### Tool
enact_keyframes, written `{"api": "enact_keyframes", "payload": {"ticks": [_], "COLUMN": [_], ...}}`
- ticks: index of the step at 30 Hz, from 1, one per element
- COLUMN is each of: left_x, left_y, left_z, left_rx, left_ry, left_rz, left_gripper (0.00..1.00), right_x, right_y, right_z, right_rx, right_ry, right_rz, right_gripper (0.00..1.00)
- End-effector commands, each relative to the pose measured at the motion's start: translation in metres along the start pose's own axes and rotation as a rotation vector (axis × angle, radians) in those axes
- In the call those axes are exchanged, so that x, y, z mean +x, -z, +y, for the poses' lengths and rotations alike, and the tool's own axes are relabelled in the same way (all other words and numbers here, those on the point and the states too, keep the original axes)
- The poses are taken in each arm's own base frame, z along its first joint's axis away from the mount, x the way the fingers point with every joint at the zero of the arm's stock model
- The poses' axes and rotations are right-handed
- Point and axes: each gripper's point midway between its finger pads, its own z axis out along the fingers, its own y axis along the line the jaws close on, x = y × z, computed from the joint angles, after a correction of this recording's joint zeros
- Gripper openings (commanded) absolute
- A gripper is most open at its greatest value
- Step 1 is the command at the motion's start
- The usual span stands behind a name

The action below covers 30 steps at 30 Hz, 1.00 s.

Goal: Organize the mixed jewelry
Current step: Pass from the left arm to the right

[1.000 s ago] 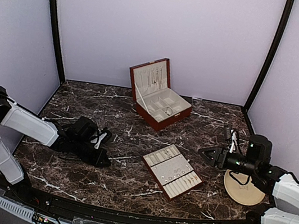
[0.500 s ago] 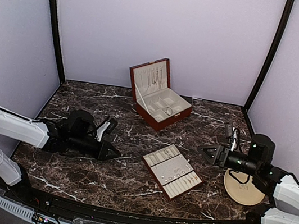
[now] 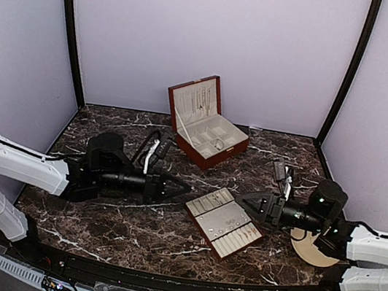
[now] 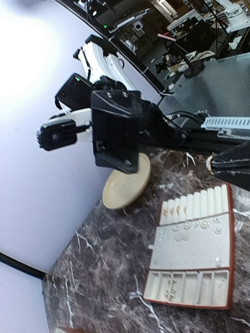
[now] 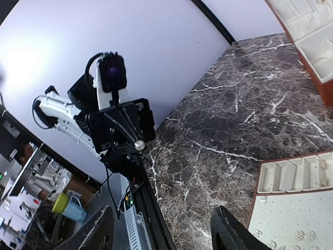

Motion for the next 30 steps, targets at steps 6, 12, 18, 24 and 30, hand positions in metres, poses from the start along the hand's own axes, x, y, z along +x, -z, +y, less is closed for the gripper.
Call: {"api": "enact_keyframes", "payload": {"ticks": [6,12,18,24,30], "left_x": [-0.021,-0.010,-0.009,-0.009,-0.009], "left_y": [-0.012,-0.014,-0.012,-0.011,-0.009], "left_z": [-0.057,-0.073,-0.077,-0.077,-0.077], "left_rx": [0.222,0.280,0.283,0.282,0.277], "left_ry": [0.035,0.085,0.096,0.100,0.101], "left_rz": [-0.026,0.012,0.013,0.009,0.003], "left_gripper": [0.00,0.00,0.00,0.00,0.00], "right_x": [-0.016,-0.009,0.000,0.007,0.009], "right_y": [-0.031,-0.048,-0.058,-0.062,-0.064], "right_z": [0.073,0.092,0.101,0.100,0.096], "right_rx": [-0.221,-0.315,-0.342,-0.342,-0.333], "right_ry": [0.213,0.242,0.263,0.247,0.234], "right_rz": [-0.007,0.044,0.087,0.102,0.097], "right_gripper": [0.59,0.55,0.51,0.42,0.37]}}
